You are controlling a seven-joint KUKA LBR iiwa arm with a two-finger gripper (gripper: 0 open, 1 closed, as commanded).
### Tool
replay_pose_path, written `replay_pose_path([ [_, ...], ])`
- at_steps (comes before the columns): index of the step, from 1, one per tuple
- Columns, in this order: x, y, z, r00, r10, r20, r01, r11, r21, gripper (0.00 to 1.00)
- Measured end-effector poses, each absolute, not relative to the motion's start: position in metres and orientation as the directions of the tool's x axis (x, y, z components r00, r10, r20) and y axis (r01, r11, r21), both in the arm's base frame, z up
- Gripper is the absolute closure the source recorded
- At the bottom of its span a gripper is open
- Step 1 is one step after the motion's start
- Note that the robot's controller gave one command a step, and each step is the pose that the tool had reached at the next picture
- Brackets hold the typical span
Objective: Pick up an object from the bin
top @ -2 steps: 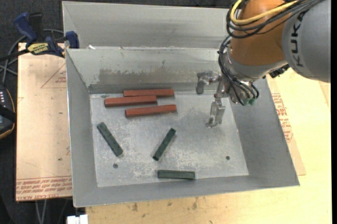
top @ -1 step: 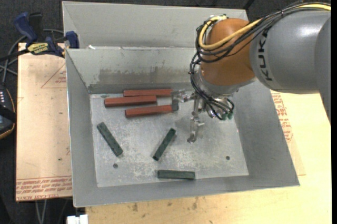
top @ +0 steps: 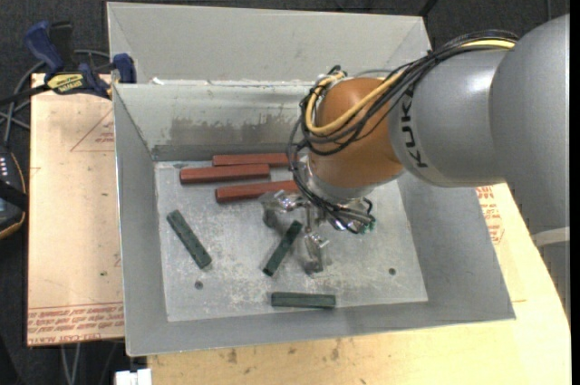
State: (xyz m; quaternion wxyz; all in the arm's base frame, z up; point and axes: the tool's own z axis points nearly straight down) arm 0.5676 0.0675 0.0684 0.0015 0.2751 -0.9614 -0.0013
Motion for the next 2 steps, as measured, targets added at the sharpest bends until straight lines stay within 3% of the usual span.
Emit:
replay_pose_path([
  [1,0.569,0.067,0.071,-0.849,-0.528,-0.001,-0.528,0.849,0.0,1.0],
  [2,0.558,0.083,0.227,-0.631,-0.776,-0.008,-0.776,0.631,-0.005,1.0],
])
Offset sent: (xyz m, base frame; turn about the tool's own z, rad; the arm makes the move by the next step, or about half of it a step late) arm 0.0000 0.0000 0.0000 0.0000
